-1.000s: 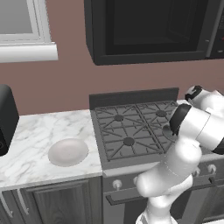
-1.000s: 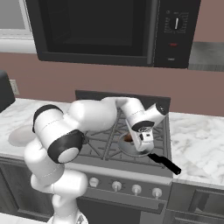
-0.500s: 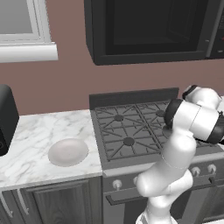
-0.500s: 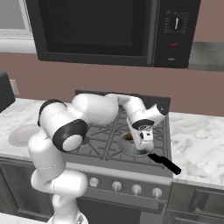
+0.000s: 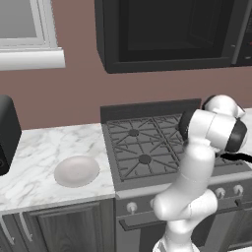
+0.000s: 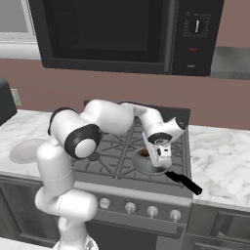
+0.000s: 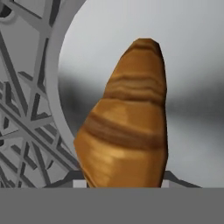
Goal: Pick the croissant and place it on the pan. Then turn on the stove to warm the croissant.
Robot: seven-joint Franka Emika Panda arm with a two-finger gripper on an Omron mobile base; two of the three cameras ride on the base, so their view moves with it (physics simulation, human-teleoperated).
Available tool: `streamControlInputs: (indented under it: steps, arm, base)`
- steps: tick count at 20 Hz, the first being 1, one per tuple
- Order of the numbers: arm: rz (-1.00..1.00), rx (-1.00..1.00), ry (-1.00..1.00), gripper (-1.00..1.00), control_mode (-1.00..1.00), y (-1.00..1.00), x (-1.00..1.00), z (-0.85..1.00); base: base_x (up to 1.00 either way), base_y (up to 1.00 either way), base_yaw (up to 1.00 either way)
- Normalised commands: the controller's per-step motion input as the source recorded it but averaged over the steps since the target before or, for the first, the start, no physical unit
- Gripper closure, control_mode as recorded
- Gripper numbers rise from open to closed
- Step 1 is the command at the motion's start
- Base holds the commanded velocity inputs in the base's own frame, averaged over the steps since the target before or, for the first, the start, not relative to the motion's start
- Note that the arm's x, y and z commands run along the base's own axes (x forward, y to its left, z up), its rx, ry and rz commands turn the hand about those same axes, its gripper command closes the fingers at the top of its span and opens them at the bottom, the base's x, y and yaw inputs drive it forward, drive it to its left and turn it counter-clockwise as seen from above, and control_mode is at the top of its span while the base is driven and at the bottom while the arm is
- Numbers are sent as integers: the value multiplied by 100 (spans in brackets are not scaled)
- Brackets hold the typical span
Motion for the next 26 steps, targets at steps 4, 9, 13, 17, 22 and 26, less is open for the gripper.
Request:
streamControlInputs:
  steps: [4,9,13,17,22,26]
  arm:
    - [0,0,1,100,-100,-1,16,-20]
    - [0,0,2,100,-100,-5,15,-16]
    - [0,0,3,100,-100,-4,11,-16]
    - [0,0,2,100,-100,-8,2,-18]
    - [0,0,0,100,-100,-23,0,-22]
    - [0,0,0,-100,-100,-39,0,-24]
  base:
    - [0,0,0]
    - [0,0,0]
    - [0,0,0]
    - [0,0,0]
    - [0,0,0]
    - [0,0,0]
